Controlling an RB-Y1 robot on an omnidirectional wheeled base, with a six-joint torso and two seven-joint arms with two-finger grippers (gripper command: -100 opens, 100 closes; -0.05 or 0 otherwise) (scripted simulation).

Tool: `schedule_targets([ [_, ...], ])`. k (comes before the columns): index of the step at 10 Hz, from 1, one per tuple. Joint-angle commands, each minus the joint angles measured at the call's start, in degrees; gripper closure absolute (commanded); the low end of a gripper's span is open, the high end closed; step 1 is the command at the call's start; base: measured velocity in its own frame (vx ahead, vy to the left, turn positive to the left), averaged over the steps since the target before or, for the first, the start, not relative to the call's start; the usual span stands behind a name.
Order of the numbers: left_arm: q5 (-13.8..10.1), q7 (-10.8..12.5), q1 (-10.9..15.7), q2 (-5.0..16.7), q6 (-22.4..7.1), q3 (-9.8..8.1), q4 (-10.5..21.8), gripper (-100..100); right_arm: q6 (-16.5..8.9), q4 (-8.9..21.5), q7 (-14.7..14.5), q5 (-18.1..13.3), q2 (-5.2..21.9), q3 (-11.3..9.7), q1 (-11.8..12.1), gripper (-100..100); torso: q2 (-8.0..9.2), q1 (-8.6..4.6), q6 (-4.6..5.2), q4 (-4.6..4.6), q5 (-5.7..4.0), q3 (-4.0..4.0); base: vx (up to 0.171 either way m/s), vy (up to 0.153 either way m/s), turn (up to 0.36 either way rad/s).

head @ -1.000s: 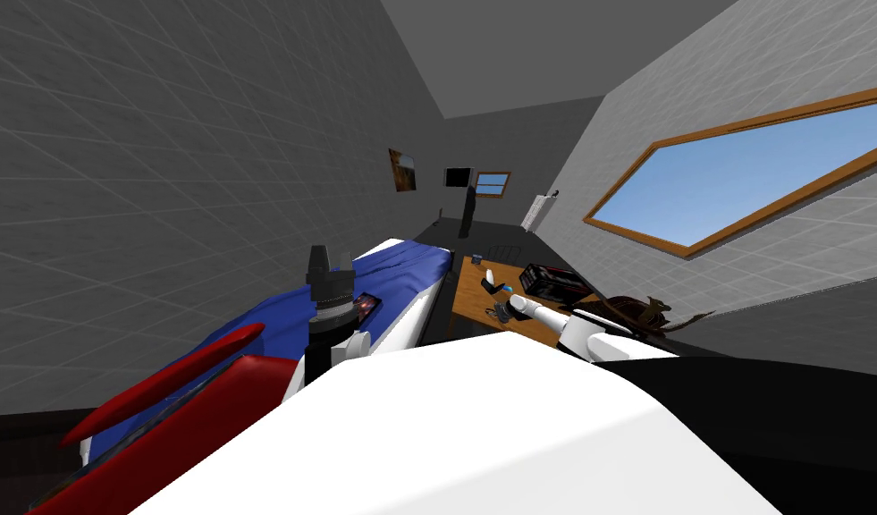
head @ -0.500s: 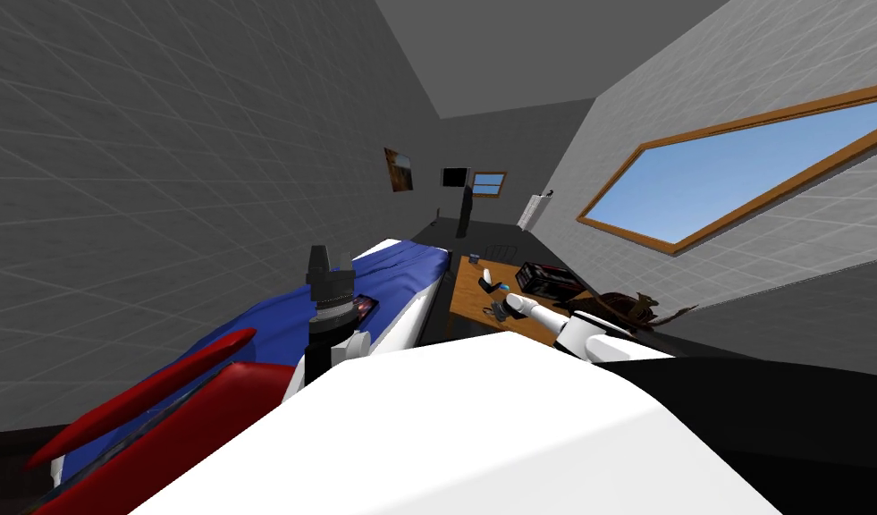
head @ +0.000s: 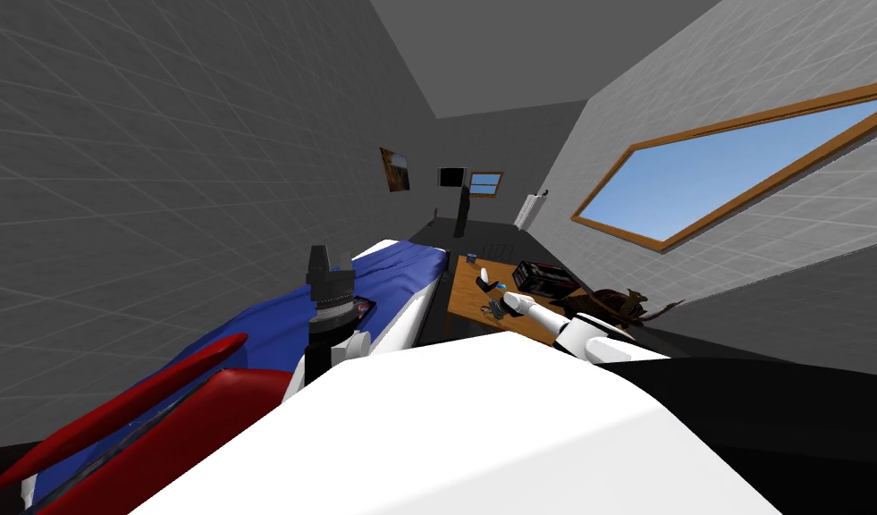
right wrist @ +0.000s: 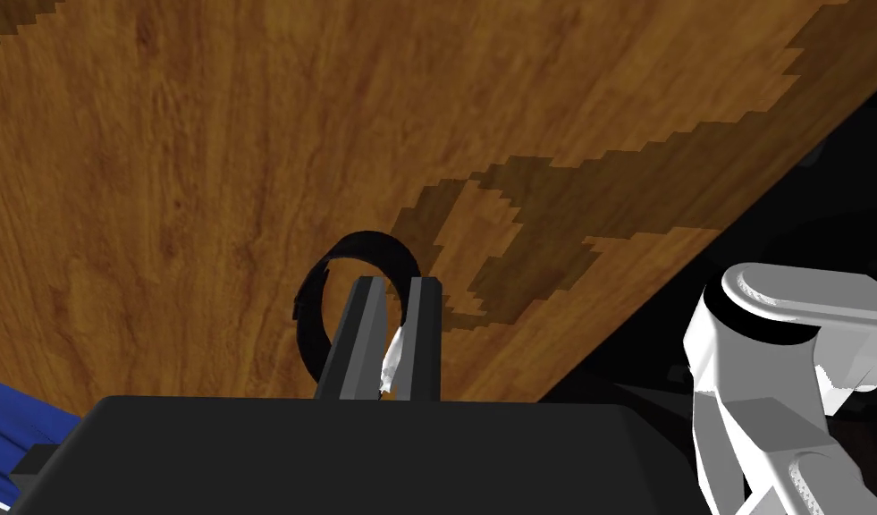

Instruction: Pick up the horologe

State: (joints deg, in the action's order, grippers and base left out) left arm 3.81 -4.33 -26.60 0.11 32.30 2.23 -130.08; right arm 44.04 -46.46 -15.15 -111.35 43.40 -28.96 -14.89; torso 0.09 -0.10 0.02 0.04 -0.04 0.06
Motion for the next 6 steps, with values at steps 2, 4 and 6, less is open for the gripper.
schedule_targets([
  [2,0.0,0.0,0.0,0.0,0.0,0.00,0.0,0,0.7,-1.6,1.6,-3.4,-0.1,1.0,0.5,100,0.00,0.01,0.01,-0.01,-0.01,-0.01,0.000,-0.012,-0.013],
  [4,0.0,0.0,0.0,0.0,0.0,0.00,0.0,0,2.0,-3.9,3.7,-7.3,-0.6,3.1,1.1,100,0.01,0.04,0.04,0.00,0.01,0.00,0.000,-0.015,-0.058],
  [6,0.0,0.0,0.0,0.0,0.0,0.00,0.0,0,3.2,-6.3,5.9,-11.2,-1.0,5.1,1.6,100,0.02,0.01,0.07,0.01,0.02,0.01,0.002,-0.022,-0.058],
])
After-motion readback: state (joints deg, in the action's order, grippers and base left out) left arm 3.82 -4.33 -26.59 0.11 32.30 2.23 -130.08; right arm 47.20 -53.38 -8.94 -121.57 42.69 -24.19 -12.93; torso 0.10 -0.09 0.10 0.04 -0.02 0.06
